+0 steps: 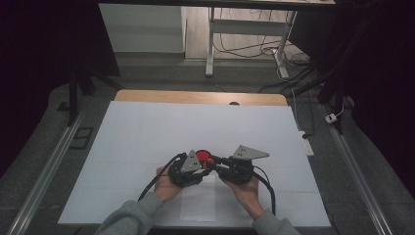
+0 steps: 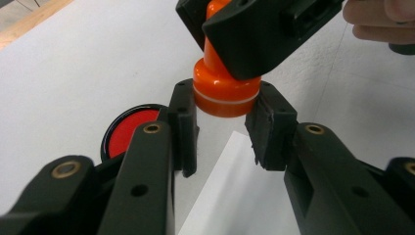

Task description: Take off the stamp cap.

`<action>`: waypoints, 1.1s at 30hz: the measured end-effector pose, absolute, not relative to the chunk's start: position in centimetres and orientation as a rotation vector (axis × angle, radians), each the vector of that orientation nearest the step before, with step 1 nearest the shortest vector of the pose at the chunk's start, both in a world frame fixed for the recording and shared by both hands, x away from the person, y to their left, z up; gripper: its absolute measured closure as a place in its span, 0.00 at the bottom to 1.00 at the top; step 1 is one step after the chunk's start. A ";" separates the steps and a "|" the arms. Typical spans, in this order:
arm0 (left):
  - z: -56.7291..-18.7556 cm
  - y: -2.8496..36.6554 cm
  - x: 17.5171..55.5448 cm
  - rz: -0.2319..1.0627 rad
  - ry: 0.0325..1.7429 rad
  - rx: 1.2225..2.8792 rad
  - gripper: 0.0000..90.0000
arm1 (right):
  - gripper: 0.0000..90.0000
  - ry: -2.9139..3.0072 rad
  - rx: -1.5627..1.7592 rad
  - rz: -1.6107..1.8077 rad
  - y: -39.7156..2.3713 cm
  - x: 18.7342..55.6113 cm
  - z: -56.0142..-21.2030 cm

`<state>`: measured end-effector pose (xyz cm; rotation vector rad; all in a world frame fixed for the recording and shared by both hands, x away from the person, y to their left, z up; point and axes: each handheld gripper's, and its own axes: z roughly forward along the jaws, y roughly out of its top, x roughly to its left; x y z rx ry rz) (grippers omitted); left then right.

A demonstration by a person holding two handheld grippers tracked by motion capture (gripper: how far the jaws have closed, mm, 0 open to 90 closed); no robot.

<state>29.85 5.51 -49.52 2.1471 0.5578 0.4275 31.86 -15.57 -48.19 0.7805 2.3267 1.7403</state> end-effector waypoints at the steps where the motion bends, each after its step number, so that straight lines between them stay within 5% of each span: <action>1: -49.5 5.5 29.9 0.425 0.559 2.147 0.73 | 0.81 2.326 0.780 1.736 -15.6 31.9 -48.2; 12: -49.6 5.7 29.8 0.398 0.571 2.107 0.73 | 0.82 2.276 0.746 1.695 -15.3 31.2 -47.9; 15: -51.2 5.2 29.9 0.387 0.574 2.219 0.73 | 0.82 2.126 0.788 1.775 -16.6 31.3 -46.5; 16: -51.7 5.3 30.1 0.286 0.616 2.152 0.73 | 0.82 2.139 0.781 1.784 -17.2 31.5 -45.9; 33: -49.6 7.1 29.8 0.448 0.566 2.130 0.72 | 0.81 2.203 0.776 1.743 -17.7 32.0 -46.6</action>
